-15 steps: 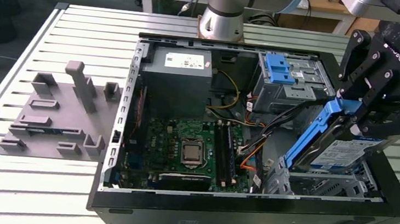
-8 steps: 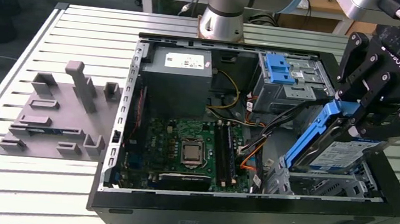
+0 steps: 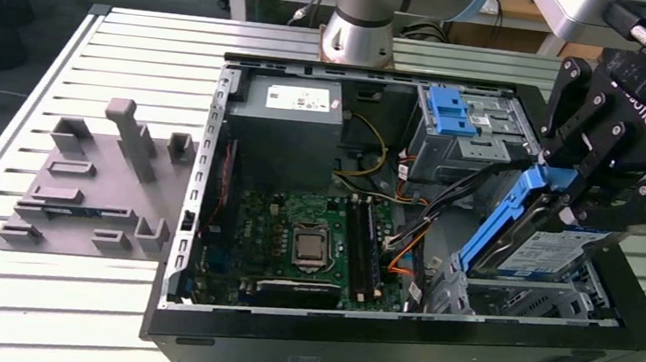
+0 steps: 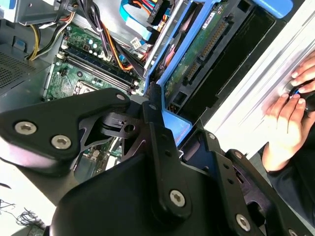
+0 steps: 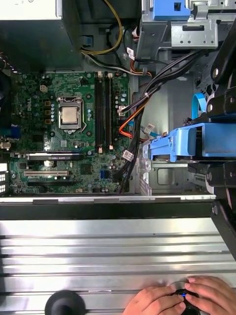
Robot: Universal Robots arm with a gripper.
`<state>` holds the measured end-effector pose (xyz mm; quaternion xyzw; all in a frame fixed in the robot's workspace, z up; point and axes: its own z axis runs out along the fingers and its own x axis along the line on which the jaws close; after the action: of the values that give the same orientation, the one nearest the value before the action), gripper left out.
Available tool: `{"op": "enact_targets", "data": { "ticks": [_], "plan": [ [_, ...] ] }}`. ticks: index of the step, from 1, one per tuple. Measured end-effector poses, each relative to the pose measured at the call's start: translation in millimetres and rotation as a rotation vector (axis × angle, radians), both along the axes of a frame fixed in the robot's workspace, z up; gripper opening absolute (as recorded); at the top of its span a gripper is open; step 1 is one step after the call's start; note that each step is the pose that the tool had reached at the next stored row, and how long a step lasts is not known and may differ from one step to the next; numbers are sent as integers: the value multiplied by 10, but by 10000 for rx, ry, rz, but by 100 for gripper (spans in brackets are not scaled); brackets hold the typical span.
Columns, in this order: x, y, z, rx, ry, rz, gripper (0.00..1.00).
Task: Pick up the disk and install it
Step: 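Insert the disk into the insertion slot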
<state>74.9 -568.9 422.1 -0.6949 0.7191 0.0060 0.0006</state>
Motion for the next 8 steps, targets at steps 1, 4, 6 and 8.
{"op": "enact_targets", "data": {
  "ticks": [1, 4, 6, 8],
  "plan": [
    [0, 0, -5, -1, 0, 0, 36],
    [0, -1, -21, -1, 0, 0, 36],
    [0, -1, -33, 0, 0, 0, 36],
    [0, -2, -45, 0, 0, 1, 36]
  ]
}}
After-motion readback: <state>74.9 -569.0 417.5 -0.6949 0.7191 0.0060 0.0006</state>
